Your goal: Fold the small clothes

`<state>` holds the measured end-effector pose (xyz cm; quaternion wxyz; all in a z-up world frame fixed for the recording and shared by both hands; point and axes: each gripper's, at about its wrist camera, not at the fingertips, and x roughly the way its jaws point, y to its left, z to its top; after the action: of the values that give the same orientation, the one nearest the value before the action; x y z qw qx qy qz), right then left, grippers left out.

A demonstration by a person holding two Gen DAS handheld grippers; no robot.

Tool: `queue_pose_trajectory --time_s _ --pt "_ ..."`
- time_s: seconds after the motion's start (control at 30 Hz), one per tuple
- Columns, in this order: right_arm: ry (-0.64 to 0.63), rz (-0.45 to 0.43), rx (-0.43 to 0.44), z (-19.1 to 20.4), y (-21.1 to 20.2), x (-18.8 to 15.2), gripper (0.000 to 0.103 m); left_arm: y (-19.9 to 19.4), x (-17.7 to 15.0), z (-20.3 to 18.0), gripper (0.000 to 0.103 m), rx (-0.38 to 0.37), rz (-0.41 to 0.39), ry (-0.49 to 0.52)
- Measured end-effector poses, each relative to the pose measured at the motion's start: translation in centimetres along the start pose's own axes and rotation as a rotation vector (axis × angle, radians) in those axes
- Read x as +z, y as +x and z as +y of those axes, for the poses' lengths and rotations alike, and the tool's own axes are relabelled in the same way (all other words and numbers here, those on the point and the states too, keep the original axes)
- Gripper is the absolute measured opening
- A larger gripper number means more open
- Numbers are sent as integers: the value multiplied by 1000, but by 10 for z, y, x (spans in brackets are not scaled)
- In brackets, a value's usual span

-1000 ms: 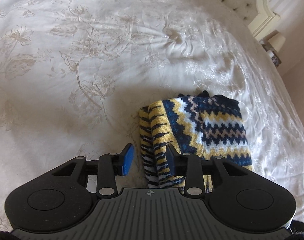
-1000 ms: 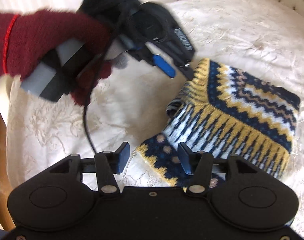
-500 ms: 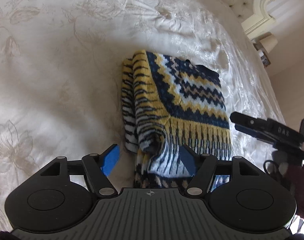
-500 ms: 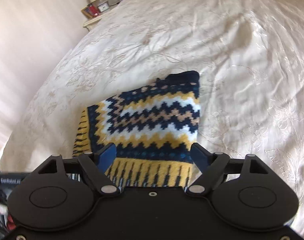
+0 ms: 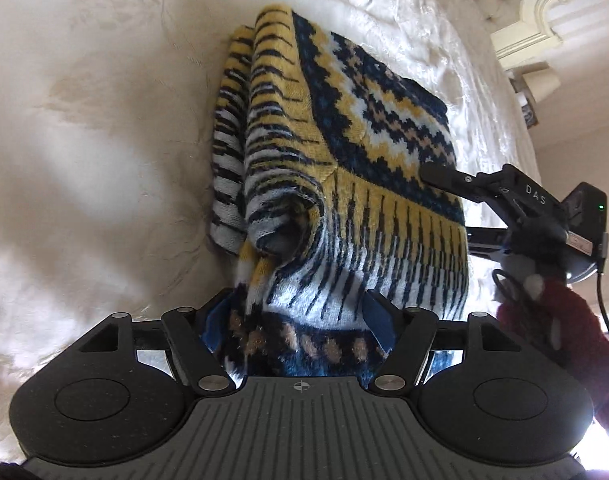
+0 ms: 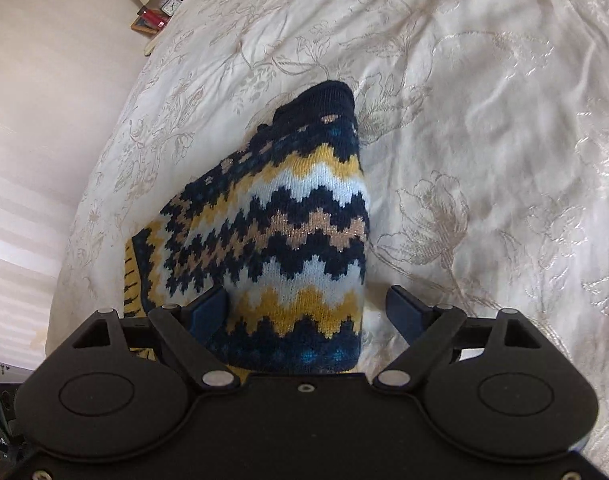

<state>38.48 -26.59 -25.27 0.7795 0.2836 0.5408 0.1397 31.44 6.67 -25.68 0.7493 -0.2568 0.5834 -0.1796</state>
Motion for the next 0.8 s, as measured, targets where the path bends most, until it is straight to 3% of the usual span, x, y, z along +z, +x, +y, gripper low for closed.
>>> queue_pose_trajectory --time_s 0.13,0.3,0.33,0.37,0.47,0.63,0.8 --pt "46 3 56 -7 9 0 96 14 7 5 70 -56 6 -46" --pt "44 5 83 -6 11 -1 99 27 14 15 68 -189 36 -107" --pt "40 20 94 -3 13 -1 93 28 14 15 64 -203 44 -104" --pt "33 33 99 0 14 -2 69 29 15 16 55 -212 54 -92" --pt "-25 42 66 13 6 -5 53 29 14 8 50 -229 76 -31" --pt "-15 20 54 23 -20 -13 49 21 -1 -9 49 -259 90 1" --pt "-22 42 14 17 -57 -42 49 17 -43 -35 50 -280 128 25"
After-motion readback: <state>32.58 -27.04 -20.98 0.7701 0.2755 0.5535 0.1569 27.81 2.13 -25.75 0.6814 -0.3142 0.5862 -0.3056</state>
